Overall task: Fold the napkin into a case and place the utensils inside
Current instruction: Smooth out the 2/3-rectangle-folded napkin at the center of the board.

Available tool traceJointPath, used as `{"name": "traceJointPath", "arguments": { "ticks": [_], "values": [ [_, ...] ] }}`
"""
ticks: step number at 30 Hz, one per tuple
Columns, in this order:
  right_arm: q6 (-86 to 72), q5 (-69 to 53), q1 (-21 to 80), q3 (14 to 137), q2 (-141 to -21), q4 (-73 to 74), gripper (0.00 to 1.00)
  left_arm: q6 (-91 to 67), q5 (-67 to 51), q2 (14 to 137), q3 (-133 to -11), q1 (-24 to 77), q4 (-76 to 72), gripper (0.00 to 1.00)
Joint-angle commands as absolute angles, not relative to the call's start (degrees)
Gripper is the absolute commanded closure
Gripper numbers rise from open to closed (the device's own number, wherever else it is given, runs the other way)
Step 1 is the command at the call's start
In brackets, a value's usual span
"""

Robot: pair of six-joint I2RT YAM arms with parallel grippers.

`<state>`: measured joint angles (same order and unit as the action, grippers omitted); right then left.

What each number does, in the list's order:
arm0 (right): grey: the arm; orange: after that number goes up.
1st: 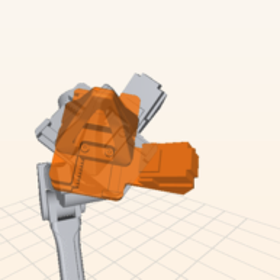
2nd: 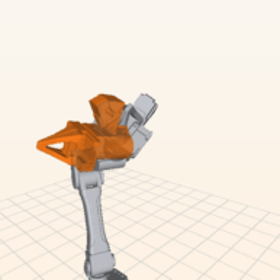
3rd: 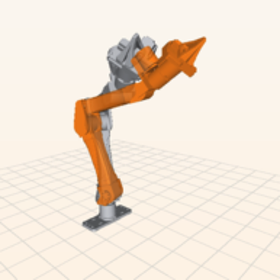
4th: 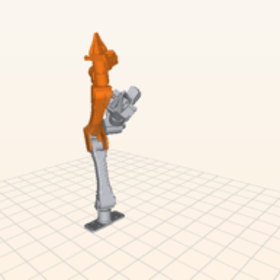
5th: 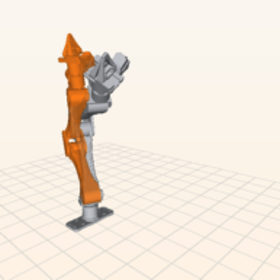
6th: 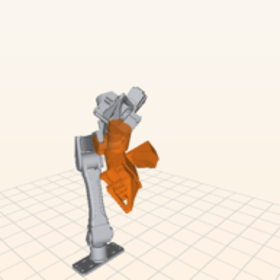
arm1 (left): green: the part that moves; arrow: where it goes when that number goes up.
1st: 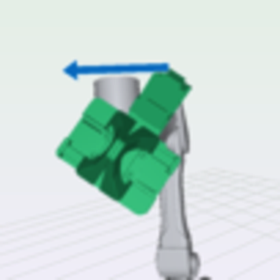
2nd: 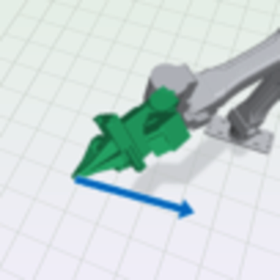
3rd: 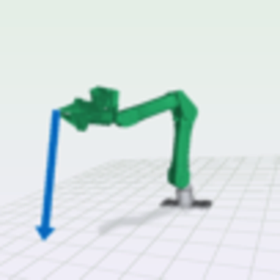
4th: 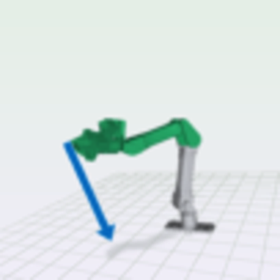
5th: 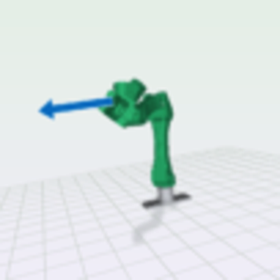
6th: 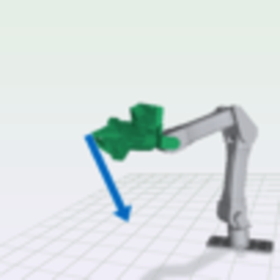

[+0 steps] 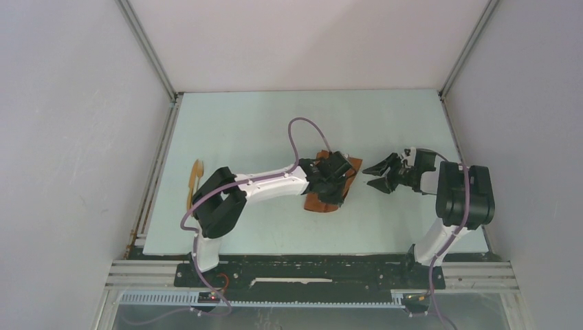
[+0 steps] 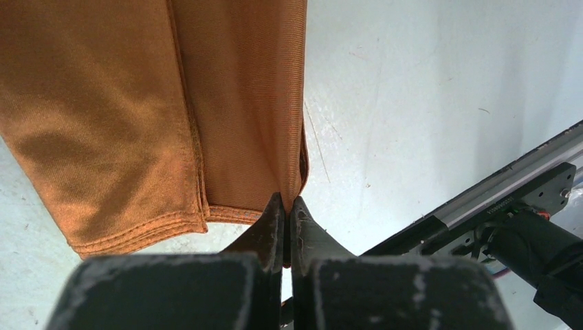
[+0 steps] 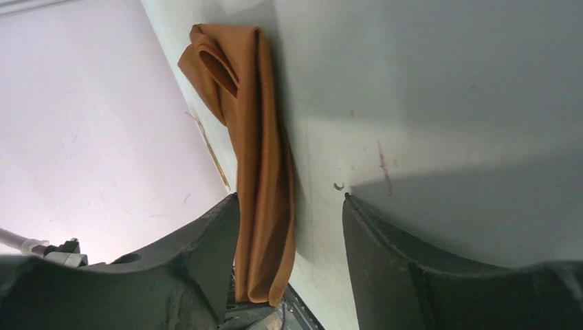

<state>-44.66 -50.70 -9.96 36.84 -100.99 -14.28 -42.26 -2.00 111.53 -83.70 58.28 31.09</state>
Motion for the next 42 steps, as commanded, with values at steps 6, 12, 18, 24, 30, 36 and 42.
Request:
{"name": "traceJointPath", "arguments": {
  "ticks": [6,12,18,24,30,36,42],
  "values": [
    [-43.3,-47.1,-9.0,37.3,-99.8,-11.0,0.53,-43.2,-2.6,105.2,-82.0,57.4,29.6,1.00],
    [-47.5,-47.8,-5.2,38.8,-104.1,-15.1,0.57,-43.4,-3.0,104.7,-81.5,57.3,29.2,1.00],
    [-51.2,-47.6,-3.3,41.1,-108.1,-19.7,0.60,-43.4,-3.1,104.5,-81.2,57.3,29.0,1.00],
    [-52.1,-46.8,-2.3,43.5,-111.7,-20.5,0.65,-43.4,-3.6,104.6,-81.0,57.3,28.8,1.00],
    [-51.2,-44.8,-2.2,43.5,-111.2,-20.9,0.86,-43.1,-7.2,105.6,-80.6,57.3,26.5,0.99],
    [-51.0,-45.1,-2.2,44.1,-111.9,-22.1,1.00,-41.0,-11.5,105.1,-81.0,57.1,24.5,0.62],
    [-49.0,-45.5,-1.8,45.0,-112.6,-20.4,1.00,-38.1,-15.0,100.6,-80.9,52.5,21.2,0.35]
  ]
}}
